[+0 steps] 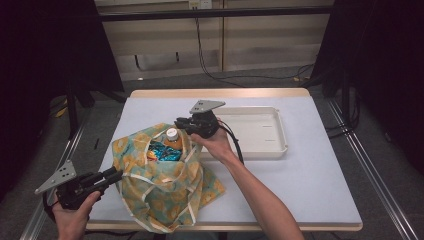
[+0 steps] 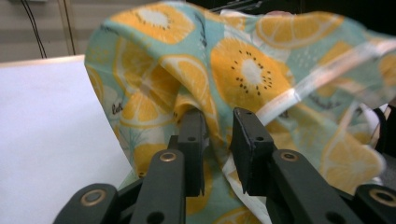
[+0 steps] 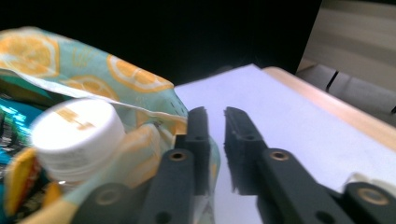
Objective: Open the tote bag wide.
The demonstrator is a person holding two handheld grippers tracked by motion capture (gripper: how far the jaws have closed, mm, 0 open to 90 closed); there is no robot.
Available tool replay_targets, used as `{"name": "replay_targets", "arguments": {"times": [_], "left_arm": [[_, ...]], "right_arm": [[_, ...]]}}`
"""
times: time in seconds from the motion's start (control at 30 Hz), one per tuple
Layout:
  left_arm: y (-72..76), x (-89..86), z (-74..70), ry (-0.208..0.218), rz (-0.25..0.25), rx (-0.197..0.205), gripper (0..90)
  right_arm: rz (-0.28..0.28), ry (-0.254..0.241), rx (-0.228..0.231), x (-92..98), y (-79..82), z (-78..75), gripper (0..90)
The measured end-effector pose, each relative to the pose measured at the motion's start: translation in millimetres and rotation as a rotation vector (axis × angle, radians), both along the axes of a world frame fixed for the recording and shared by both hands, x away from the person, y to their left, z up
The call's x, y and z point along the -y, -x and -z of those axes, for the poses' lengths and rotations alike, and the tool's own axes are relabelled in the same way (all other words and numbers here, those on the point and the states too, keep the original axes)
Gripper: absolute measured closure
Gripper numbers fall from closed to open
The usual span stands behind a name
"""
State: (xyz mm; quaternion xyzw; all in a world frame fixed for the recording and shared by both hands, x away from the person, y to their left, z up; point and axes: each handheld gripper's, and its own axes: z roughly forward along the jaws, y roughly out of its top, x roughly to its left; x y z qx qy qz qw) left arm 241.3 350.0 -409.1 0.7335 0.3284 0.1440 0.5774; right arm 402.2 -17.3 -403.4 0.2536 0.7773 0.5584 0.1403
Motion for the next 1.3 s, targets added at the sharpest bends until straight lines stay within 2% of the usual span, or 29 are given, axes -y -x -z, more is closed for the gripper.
{"name": "replay_targets", "arguments": {"times": [0.07,0.13,0.2,0.27,0.4,0.43,0.47,0.53,0.6,0.7,0.77,0.87,0.97,1.0,1.1,1.2,1.3], "left_arm": [[3.6,-3.9,-4.2,0.017,0.011,0.021,73.9],[8.1,-7.1,-8.0,0.008,0.000,0.036,70.8],[12.5,-9.8,-10.5,0.005,-0.011,0.045,69.3],[16.3,-11.3,-13.0,0.002,-0.013,0.052,67.3],[25.4,-11.4,-16.1,-0.003,-0.019,0.073,66.3],[27.2,-11.4,-16.2,-0.004,-0.007,0.075,66.3],[30.1,-10.2,-16.5,-0.007,-0.019,0.071,66.3],[33.4,-10.0,-17.3,-0.008,-0.012,0.078,66.3],[34.4,-9.5,-17.8,-0.003,-0.011,0.079,66.2],[36.8,-5.7,-21.8,-0.001,-0.011,0.090,65.6],[37.6,-1.8,-24.5,-0.005,0.008,0.103,64.9],[37.0,7.6,-26.2,-0.009,0.042,0.111,64.1],[34.6,18.7,-25.4,-0.017,0.070,0.106,61.6],[32.3,21.4,-24.5,-0.022,0.096,0.111,59.4],[27.3,30.1,-21.6,-0.039,0.117,0.096,52.5],[22.9,36.4,-17.8,-0.043,0.133,0.081,48.2],[20.5,41.8,-15.4,-0.058,0.150,0.076,44.9]], "right_arm": [[0.016,-0.013,0.022,7.5,3.8,-8.4,66.6],[0.011,-0.032,0.044,16.7,10.5,-16.8,64.3],[0.009,-0.055,0.064,26.4,22.3,-24.6,57.7],[-0.012,-0.074,0.074,34.9,35.7,-30.2,57.5],[-0.077,-0.068,0.085,47.0,67.8,-35.6,58.0],[-0.103,-0.068,0.076,48.8,76.9,-35.5,58.6],[-0.135,-0.058,0.075,50.0,85.8,-34.6,60.3],[-0.193,-0.035,0.066,50.8,103.6,-31.5,60.7],[-0.239,-0.003,0.065,49.2,120.1,-28.6,55.5],[-0.299,0.016,0.071,46.2,141.2,-26.8,48.9],[-0.328,0.028,0.084,45.0,153.0,-26.6,45.5],[-0.380,0.028,0.080,43.0,162.2,-22.5,42.7],[-0.399,0.039,0.068,37.6,164.1,-11.4,39.4],[-0.398,0.051,0.067,35.6,163.8,-7.8,38.8],[-0.395,0.078,0.054,31.8,160.2,1.2,45.6],[-0.388,0.094,0.047,31.7,154.0,6.2,60.8],[-0.397,0.088,0.027,32.2,149.6,7.5,81.2]]}}
